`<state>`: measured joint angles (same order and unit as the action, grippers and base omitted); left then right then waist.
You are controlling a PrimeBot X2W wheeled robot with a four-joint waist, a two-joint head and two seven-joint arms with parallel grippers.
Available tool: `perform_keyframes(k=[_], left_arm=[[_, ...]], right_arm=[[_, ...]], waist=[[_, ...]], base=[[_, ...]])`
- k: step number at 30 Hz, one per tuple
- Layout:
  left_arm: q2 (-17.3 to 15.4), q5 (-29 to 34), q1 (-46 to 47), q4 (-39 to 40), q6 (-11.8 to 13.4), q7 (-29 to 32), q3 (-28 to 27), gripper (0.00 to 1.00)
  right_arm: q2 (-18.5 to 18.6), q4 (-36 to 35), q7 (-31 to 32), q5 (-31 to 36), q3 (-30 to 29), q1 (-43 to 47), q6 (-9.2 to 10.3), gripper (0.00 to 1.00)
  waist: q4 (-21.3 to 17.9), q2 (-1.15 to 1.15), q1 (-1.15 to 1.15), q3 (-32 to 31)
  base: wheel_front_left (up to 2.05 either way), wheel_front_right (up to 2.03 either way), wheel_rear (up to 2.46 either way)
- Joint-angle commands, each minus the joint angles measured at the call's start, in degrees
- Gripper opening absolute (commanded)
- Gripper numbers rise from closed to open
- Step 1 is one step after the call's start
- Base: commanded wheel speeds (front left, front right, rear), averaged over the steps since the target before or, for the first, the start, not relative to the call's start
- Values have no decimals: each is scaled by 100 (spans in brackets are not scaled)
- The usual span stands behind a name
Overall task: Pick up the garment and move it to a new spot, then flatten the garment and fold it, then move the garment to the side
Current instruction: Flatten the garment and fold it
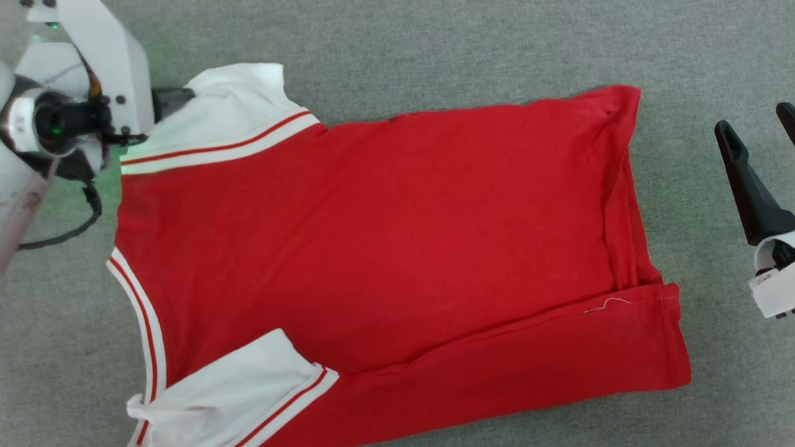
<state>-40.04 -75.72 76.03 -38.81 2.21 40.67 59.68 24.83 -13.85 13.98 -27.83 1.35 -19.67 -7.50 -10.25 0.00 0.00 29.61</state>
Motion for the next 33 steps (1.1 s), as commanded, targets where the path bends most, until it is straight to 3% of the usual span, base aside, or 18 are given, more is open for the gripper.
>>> perform_keyframes(k=[1, 10, 18, 19, 20, 25, 26, 33], left_arm=[[268, -154, -348, 67, 44, 273, 185, 100], [173, -127, -308, 605, 475, 715, 279, 100], [48, -101, -451, 546, 397, 374, 229, 100], [57, -127, -462, 488, 379, 341, 194, 95], [58, -132, -454, 454, 319, 309, 186, 50], [113, -62, -317, 208, 196, 179, 141, 40], [136, -69, -290, 160, 170, 134, 115, 1], [271, -100, -189, -180, 35, 87, 81, 0]], right_arm=[[9, 7, 15, 7, -21, -18, 2, 100], [-43, -12, 102, -24, 15, 59, 2, 100], [-32, -39, 140, -51, 79, 0, 2, 100], [-21, -44, 155, -58, 90, -19, 2, 100], [-10, -55, 162, -63, 104, -48, 2, 100], [63, -106, 264, -84, 131, -109, 2, 100], [69, -129, 291, -103, 142, -124, 2, 100], [241, -211, 710, -210, 454, -326, 2, 100]], waist=[[25, 0, 0, -32], [84, 0, 0, -138], [31, 0, 0, -126], [23, 0, 0, -128], [15, 0, 0, -131], [26, 0, 0, -156], [33, 0, 0, -157], [41, 0, 0, -160]], base=[[0, 0, 0], [0, 0, 0], [0, 0, 0], [0, 0, 0], [0, 0, 0], [0, 0, 0], [0, 0, 0], [0, 0, 0]])
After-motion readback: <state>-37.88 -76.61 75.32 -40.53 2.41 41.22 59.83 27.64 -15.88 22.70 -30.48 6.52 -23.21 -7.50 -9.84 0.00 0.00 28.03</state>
